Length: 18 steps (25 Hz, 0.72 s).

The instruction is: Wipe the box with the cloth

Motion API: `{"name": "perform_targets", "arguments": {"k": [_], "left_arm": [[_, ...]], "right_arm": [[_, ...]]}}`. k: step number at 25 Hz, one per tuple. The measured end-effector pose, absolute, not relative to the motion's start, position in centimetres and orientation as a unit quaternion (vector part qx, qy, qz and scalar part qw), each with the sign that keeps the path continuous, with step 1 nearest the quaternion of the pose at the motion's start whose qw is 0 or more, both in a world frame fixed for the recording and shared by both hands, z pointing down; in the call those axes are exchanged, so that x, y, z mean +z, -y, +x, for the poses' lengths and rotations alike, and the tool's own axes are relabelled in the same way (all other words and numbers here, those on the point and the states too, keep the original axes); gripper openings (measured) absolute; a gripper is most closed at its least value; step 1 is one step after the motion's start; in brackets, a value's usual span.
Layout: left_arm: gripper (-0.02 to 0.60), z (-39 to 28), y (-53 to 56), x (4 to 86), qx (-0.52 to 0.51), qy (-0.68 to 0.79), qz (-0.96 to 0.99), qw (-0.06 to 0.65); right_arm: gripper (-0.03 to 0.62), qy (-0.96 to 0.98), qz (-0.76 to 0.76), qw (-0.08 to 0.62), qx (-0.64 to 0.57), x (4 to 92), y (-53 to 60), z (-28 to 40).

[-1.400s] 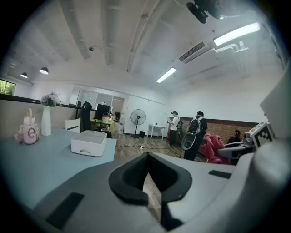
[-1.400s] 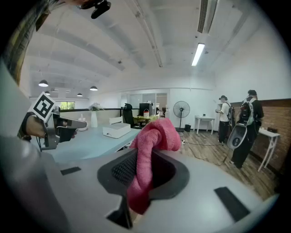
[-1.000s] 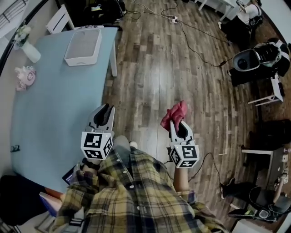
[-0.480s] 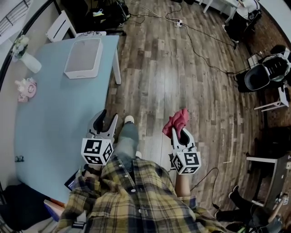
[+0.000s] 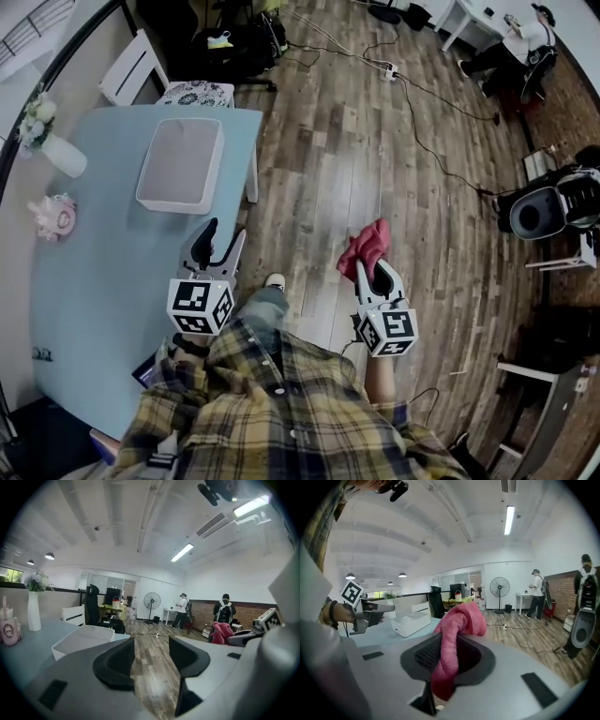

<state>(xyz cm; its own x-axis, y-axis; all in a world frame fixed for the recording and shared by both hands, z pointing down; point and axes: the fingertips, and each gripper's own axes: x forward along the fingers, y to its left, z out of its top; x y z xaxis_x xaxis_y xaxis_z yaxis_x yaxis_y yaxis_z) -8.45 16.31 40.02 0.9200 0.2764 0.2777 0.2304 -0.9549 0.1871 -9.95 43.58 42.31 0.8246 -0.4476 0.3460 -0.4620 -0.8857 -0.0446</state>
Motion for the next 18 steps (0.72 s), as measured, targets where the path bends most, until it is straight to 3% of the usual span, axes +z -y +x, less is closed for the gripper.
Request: {"name": "perform_targets", "arguments": {"k": [8, 18], "left_arm": [[0.222, -1.5, -12.2, 40.9, 0.153, -0.096, 0.979, 0.091], [0.222, -2.0, -5.8, 42.9, 0.155, -0.005, 0.980, 0.125]], "right_arm": [[0.069, 0.274, 0.944, 0.032, 0.182, 42.4, -38.7, -1.6], [0.069, 0.358, 0.910, 0.068, 0.197, 42.6, -31.6, 2.3]]}}
